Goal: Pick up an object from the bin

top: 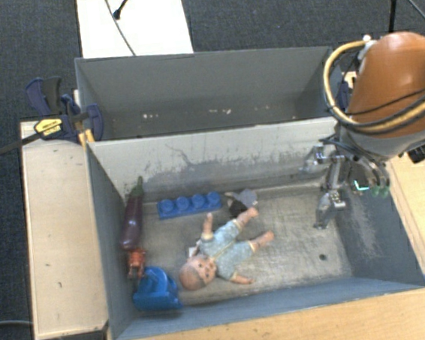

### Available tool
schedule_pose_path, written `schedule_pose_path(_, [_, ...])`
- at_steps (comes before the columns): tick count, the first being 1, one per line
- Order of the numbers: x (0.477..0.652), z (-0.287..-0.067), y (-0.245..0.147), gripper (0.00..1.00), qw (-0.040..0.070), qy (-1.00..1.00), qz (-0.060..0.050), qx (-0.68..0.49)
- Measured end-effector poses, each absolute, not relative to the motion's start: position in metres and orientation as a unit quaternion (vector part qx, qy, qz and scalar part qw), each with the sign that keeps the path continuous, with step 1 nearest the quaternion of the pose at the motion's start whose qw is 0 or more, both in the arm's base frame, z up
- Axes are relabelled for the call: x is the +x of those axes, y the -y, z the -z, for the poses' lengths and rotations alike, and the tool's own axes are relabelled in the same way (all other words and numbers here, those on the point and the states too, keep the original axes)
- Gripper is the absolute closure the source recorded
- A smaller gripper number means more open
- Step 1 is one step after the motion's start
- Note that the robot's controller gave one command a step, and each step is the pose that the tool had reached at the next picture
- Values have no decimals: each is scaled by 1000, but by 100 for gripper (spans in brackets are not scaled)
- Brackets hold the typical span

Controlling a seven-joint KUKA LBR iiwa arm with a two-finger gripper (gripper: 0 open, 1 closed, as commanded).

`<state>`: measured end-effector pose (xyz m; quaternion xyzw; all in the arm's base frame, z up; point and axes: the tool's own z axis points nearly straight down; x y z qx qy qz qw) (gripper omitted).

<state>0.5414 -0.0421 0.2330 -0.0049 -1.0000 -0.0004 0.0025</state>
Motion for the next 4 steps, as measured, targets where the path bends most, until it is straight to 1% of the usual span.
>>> schedule_pose_path(1, [543,-237,42,0,-2,1000,0,-4])
schedule_pose_path(2, [557,-192,18,0,-6,1000,-1,2])
schedule_pose_path(3, [529,-149,-22,0,-1,1000,0,19])
schedule_pose_path(4, [530,-128,-47,0,1,999,1,45])
